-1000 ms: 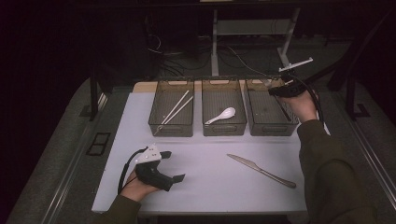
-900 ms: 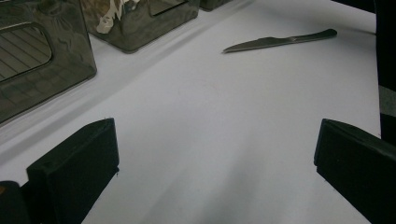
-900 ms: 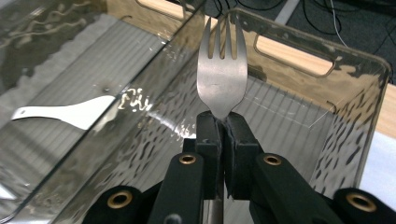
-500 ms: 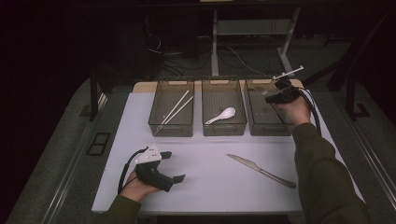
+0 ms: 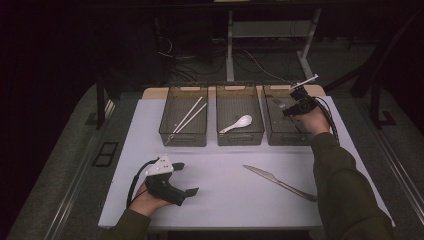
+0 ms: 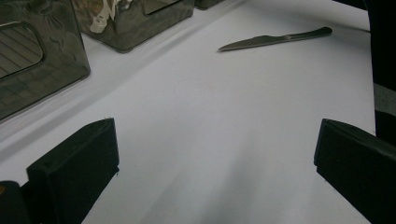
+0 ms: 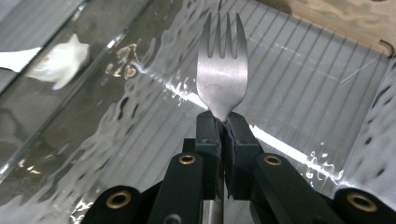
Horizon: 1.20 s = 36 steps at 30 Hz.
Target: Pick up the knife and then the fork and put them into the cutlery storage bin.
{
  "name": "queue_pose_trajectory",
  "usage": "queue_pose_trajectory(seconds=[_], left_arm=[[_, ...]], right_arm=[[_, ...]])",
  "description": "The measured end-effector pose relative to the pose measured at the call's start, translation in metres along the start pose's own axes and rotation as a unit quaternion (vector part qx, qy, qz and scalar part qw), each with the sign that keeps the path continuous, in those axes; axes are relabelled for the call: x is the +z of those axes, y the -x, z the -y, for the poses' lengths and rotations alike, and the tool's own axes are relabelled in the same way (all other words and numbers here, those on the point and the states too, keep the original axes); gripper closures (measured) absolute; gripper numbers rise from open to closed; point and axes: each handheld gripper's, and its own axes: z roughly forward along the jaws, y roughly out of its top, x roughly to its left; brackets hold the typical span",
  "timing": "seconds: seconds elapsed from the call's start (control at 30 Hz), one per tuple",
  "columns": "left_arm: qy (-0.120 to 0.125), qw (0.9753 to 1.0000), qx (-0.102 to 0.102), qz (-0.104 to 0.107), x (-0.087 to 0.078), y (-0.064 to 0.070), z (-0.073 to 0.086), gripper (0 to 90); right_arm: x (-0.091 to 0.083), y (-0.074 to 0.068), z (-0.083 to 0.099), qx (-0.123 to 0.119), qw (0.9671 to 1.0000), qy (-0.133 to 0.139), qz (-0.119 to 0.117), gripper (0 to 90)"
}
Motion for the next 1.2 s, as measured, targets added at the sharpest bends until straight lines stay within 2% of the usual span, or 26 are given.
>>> queue_pose_trajectory(seconds=[0.23,0.37,0.47,0.67,0.8,0.87,0.97,1.03,1.07,1.2], left_arm=[[0.000,1.0000,0.001,0.001,0.000,0.000,0.000,0.0],[0.000,1.0000,0.000,0.000,0.000,0.000,0.000,0.0],[0.001,1.0000,0.001,0.001,0.000,0.000,0.000,0.0],[0.000,1.0000,0.001,0.001,0.000,0.000,0.000,0.0],[0.000,1.0000,0.001,0.001,0.000,0.000,0.000,0.0],[0.000,1.0000,0.000,0.000,0.000,0.000,0.000,0.0],[0.000,1.0000,0.001,0.000,0.000,0.000,0.000,0.0],[-0.001,1.0000,0.000,0.000,0.000,0.000,0.000,0.0],[-0.001,1.0000,0.001,-0.001,0.000,0.000,0.000,0.0],[-0.002,1.0000,0.000,-0.001,0.000,0.000,0.000,0.0]], right_arm=[[0.010,0.001,0.000,0.006,0.9995,-0.029,0.005,84.1],[0.011,0.001,-0.001,0.007,0.9995,-0.032,0.004,83.3],[0.011,0.002,-0.001,0.014,0.9994,-0.032,0.002,78.0],[0.006,0.003,-0.001,0.020,0.9997,-0.010,0.000,68.0],[0.000,0.004,-0.002,0.025,0.9997,0.008,-0.004,58.4],[-0.004,0.004,-0.002,0.028,0.9995,0.017,-0.005,57.6],[-0.010,0.004,-0.002,0.036,0.9986,0.034,-0.020,55.1],[-0.014,0.003,-0.002,0.027,0.9983,0.045,-0.025,50.2],[-0.017,0.002,-0.002,0.022,0.9984,0.048,-0.020,49.7],[-0.028,-0.003,-0.002,0.015,0.9977,0.059,-0.030,47.6]])
